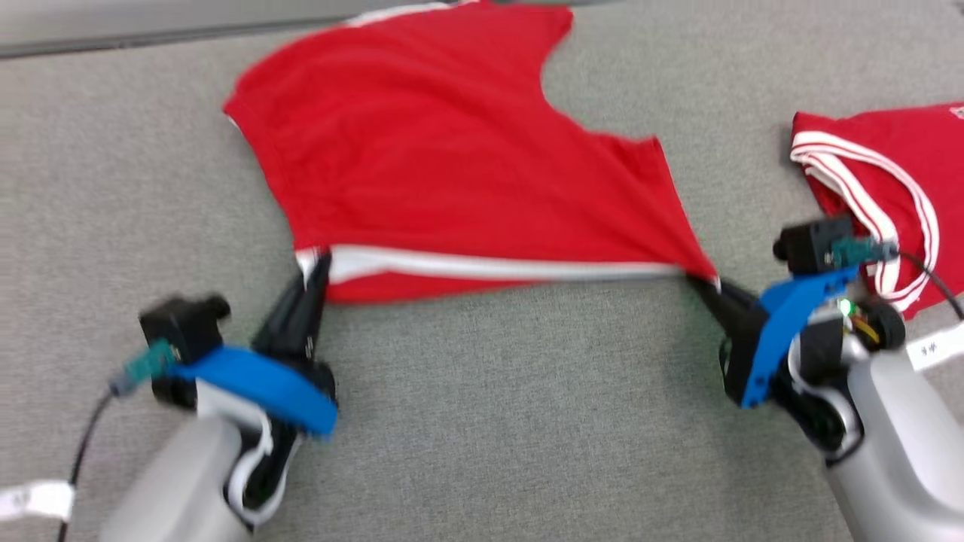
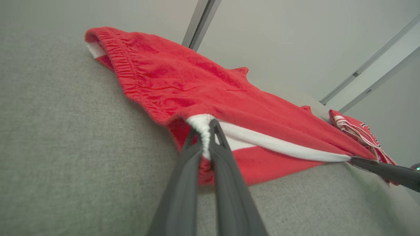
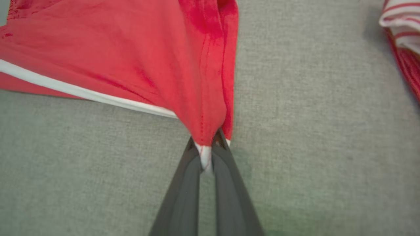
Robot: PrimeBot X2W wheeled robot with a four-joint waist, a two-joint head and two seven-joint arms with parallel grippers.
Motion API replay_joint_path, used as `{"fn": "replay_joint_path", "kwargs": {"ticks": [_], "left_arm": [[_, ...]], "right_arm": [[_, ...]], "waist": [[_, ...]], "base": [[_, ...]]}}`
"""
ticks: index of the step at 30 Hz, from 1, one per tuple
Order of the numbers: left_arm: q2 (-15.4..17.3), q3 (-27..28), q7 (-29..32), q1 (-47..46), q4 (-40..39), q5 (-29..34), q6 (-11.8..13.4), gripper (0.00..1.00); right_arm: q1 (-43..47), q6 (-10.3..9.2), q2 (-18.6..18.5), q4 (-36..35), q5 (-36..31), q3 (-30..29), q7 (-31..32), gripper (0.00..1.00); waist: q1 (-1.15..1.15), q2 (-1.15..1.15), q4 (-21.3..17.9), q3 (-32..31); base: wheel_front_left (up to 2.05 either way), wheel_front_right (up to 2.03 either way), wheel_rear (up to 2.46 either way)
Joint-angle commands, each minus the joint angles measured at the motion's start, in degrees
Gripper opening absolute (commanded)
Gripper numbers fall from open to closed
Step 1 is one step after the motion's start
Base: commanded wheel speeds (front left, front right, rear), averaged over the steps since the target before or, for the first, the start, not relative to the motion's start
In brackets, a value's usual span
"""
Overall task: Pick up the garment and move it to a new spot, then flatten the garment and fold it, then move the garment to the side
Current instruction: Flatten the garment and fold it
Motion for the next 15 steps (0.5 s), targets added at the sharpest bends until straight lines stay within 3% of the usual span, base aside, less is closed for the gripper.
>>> {"fn": "replay_joint_path", "kwargs": {"ticks": [1, 4, 8, 15], "left_arm": [[1.1, 0.1, -0.4, 1.9, -0.2, 0.3, 0.3, 0.0], [2.1, -1.3, -0.7, 7.3, -2.1, 1.3, 1.0, 0.0], [4.9, -5.1, 1.5, 13.9, -7.1, 5.0, 4.3, 0.0], [11.6, -10.3, 8.0, 24.1, -23.4, 9.2, 10.6, 0.0]], "right_arm": [[2.8, -0.13, -1.2, -1.0, 0.1, -1.0, 1.2, 0.0], [9.2, -0.14, -2.0, -5.5, 0.1, -3.3, 5.8, 0.0], [17.9, -0.14, -2.9, -13.7, -0.4, -6.2, 13.3, 0.0], [33.3, -0.08, -1.5, -32.8, -1.4, -12.2, 29.9, 0.0]], "waist": [[0.01, 0.0, 0.6, -2.9], [0.01, 0.0, 1.2, -6.1], [0.01, 0.0, 1.8, -9.5], [0.01, 0.0, 3.0, -10.8]], "base": [[0.0, 0.0, 0.0], [0.0, 0.0, 0.0], [0.0, 0.0, 0.0], [0.0, 0.0, 0.0]]}}
